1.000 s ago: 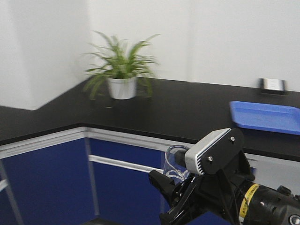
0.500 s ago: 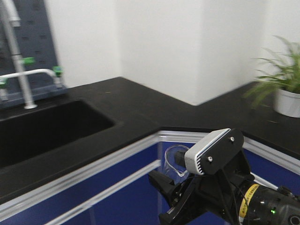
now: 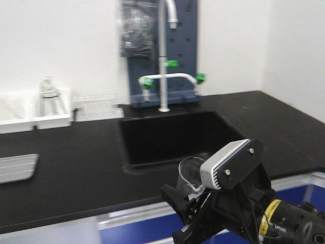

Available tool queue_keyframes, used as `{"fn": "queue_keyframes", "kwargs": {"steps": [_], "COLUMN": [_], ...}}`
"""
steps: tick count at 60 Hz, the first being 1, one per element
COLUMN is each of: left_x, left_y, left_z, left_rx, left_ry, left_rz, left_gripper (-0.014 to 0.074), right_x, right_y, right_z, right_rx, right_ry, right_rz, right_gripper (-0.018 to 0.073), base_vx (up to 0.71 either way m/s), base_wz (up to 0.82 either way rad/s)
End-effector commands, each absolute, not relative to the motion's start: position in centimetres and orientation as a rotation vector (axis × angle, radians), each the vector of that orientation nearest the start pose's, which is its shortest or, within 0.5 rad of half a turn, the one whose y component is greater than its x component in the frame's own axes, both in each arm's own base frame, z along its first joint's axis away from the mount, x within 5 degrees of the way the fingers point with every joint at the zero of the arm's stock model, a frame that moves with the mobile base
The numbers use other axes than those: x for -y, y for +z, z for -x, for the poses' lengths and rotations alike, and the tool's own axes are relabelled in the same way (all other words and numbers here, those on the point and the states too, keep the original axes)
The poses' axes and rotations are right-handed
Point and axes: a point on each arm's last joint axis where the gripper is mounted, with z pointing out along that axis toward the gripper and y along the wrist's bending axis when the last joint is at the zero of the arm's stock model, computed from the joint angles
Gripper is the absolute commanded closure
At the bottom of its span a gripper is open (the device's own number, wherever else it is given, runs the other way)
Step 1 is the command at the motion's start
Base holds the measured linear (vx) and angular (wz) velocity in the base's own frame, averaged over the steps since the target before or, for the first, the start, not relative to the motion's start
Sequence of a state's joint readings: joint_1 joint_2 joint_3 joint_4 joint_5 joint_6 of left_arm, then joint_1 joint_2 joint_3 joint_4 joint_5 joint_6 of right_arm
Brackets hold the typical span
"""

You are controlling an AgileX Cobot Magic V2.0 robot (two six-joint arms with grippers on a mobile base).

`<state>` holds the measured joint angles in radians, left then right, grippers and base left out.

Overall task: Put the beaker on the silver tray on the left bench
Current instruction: 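Hold the beaker in the right gripper while driving to the silver tray bench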

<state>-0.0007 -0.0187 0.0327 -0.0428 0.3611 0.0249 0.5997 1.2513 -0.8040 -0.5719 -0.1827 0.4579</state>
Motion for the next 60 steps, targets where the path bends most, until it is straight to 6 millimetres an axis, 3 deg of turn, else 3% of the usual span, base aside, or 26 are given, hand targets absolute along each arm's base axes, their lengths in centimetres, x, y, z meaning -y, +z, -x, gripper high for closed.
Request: {"fn": "queue_keyframes", "kwargs": {"steps": [1,41,60], "left_x": [0.15,0.15,0.15], "left_y": [17.14,17.14,17.14], "left_z": [-5.44,-5.44,-5.44], "left_rx": [-1.792,-1.792,-1.792], "left_ry": [-0.033,-0.033,-0.033], "left_rz": [0.008,0.008,0.008], "left_gripper": [0.0595,0.0595,0.0595], "right_x": [-16.56,-16.56,-16.56], "right_y": [34.19,34.19,34.19], "right_z": [-22.14,-22.14,-22.14], "right_rx": [-1.538,-1.538,-1.538], "right_ry": [0.494,0.494,0.494], "right_rz": [0.664,0.664,0.664], "right_gripper": [0.0571,0.0571,0.0571], "base_vx": [0.14,0.17,0.18], "base_wz": [0.73,0.73,0.43]}}
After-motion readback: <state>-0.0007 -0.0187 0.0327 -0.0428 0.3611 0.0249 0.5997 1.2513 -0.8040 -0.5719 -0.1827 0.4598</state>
